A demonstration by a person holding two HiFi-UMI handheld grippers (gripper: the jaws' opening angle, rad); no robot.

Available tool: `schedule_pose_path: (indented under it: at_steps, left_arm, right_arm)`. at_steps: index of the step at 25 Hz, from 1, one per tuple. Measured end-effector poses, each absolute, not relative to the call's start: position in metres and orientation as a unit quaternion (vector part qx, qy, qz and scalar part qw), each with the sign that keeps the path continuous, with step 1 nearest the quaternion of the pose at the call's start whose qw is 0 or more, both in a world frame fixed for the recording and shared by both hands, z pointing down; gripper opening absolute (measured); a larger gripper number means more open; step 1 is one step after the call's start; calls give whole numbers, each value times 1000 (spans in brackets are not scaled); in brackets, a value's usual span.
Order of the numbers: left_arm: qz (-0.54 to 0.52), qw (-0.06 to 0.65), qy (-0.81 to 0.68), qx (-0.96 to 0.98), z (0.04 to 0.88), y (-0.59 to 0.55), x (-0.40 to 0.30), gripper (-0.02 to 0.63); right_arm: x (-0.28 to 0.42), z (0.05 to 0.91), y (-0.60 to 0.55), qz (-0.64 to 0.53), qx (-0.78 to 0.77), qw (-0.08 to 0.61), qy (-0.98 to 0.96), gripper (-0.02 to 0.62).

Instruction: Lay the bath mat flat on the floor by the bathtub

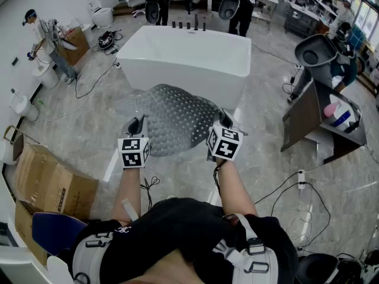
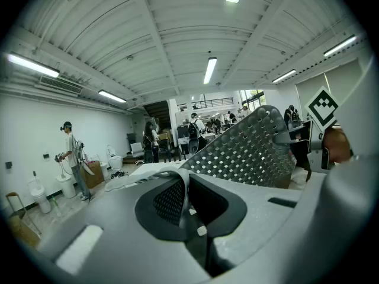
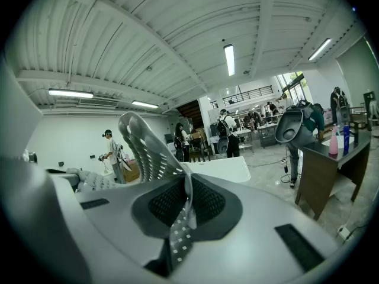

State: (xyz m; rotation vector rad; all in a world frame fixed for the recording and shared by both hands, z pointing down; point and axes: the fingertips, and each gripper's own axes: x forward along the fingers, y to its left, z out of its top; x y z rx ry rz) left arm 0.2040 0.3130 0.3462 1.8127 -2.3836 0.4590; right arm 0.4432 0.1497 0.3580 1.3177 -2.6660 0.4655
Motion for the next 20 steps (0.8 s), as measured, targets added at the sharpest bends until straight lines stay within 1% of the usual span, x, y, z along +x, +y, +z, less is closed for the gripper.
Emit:
schedule_pose_path:
  at_steps: [10, 20]
  left_arm:
    - [163, 26, -781, 603, 337, 323, 210, 17]
    - [145, 31, -779, 609, 332, 321, 207, 17]
  right_arm:
    - [434, 356, 163, 152, 432, 64, -887, 20]
    - [432, 348, 171, 147, 435, 57, -886, 21]
